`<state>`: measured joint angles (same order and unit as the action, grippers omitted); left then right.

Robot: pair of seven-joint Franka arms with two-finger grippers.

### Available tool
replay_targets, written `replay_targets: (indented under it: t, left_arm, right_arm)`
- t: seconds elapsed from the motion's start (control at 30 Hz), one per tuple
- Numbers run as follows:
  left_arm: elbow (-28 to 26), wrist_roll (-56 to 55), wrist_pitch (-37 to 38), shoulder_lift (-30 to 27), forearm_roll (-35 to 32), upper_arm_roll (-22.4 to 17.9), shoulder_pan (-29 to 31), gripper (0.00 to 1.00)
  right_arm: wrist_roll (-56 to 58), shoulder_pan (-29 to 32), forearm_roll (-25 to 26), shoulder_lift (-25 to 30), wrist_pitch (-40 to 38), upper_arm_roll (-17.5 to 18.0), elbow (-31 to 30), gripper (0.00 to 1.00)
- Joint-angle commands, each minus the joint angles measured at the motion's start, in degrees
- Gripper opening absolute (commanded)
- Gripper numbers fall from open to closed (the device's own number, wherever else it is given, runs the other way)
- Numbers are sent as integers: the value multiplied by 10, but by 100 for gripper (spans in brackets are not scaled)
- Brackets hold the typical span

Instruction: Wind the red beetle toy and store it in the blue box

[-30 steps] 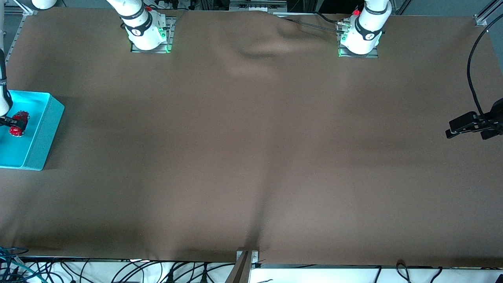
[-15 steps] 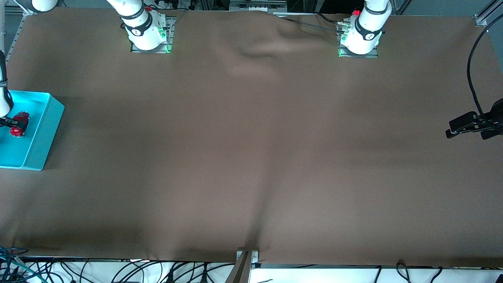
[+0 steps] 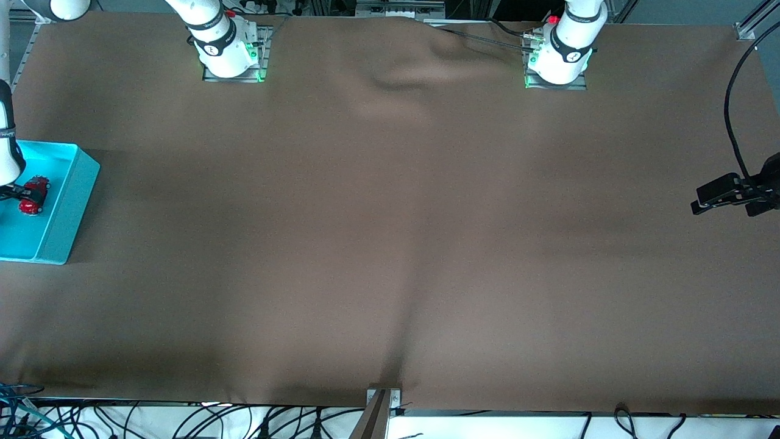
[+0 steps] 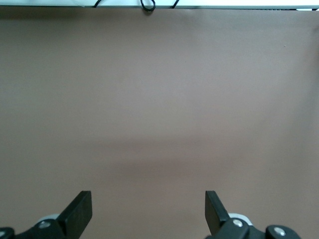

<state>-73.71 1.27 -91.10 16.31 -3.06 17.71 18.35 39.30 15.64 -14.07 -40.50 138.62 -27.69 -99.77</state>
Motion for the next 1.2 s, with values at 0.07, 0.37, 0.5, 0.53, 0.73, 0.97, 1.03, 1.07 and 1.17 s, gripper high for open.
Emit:
replay_targets:
  t: [0.07,0.37,0.5,0.53,0.73,0.97,1.03,1.07,1.17]
  left_arm:
    - [8,12,9,0,9,-1,1,100]
    - [8,13,9,0,9,-2,1,100]
    - [8,13,9,0,10,-2,1,100]
    - [8,13,9,0,9,-2,1,100]
    - [8,13,9,0,9,-2,1,100]
    - [8,13,9,0,10,-1,1,100]
    - [8,13,9,0,10,-1,1,100]
    - [8,12,9,0,10,-1,1,100]
    - [8,13,9,0,9,-1,1,100]
  right_arm:
    - [19,9,-17,2,0,9,9,82]
    - [18,8,-16,23,-4,10,12,100]
    - [18,8,-17,31,-12,10,12,100]
    - [17,7,-17,34,-12,10,11,100]
    - [9,-3,-16,63,-51,10,7,100]
    - [7,-10,-12,95,-109,9,5,100]
    - [7,-11,-11,103,-124,7,5,100]
    - [8,-11,-7,106,-129,7,5,100]
    - [11,-11,4,138,-174,6,5,100]
